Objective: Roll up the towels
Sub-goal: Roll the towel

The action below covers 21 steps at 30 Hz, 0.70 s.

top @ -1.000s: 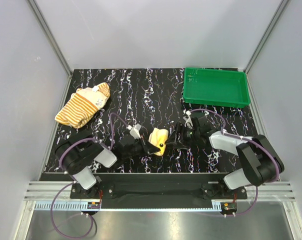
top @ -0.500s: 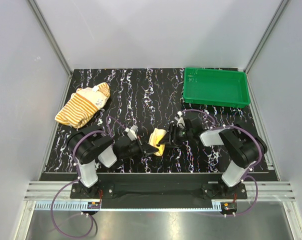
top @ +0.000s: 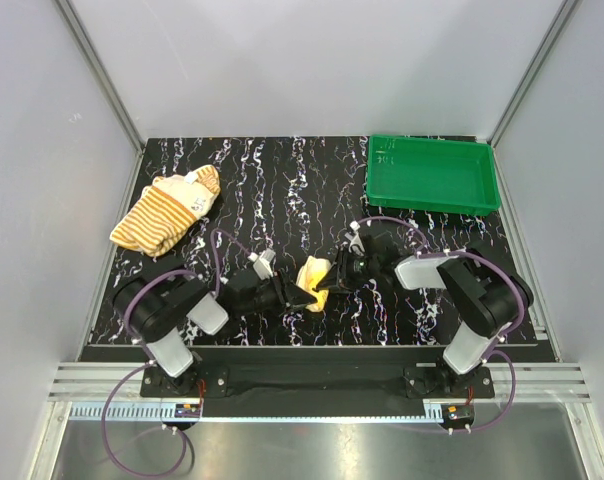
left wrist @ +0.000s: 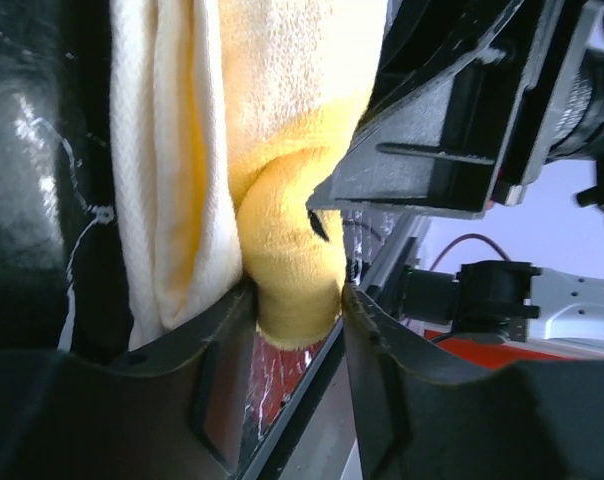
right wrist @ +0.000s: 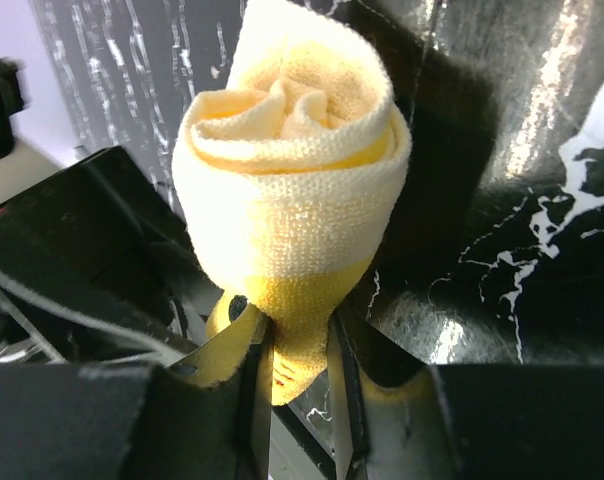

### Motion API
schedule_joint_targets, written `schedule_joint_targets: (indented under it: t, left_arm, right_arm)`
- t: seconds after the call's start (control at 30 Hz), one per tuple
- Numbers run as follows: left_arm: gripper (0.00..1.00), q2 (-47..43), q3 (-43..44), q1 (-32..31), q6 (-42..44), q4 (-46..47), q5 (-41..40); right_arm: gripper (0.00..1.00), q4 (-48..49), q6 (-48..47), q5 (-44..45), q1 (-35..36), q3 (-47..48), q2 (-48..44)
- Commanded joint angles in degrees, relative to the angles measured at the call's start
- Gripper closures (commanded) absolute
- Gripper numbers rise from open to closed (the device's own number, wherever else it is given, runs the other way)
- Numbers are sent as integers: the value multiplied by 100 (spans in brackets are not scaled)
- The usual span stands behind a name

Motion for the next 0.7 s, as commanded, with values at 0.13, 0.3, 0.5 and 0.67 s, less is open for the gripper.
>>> schedule_joint_targets:
  t: [0.13,0.3,0.5,0.67]
  left_arm:
    - [55,-1491,378,-305,1362,-3004,-968]
    - [55,-2056,1186,-938,2041,-4731,-2147]
    - [55,-2259,2073,-1966,2559,-6181,-3914]
    - [55,-1820,2883,-2810,2911,-7175,-5215]
  right_arm:
    - [85,-2066,-423,1134,112,574,-134]
    - [85,-2850,-494,1521,252,1005,-81]
    - [85,-3852,-520,2066,385,1523,15]
    - [84,-4248,-564,2233,464,1796,226]
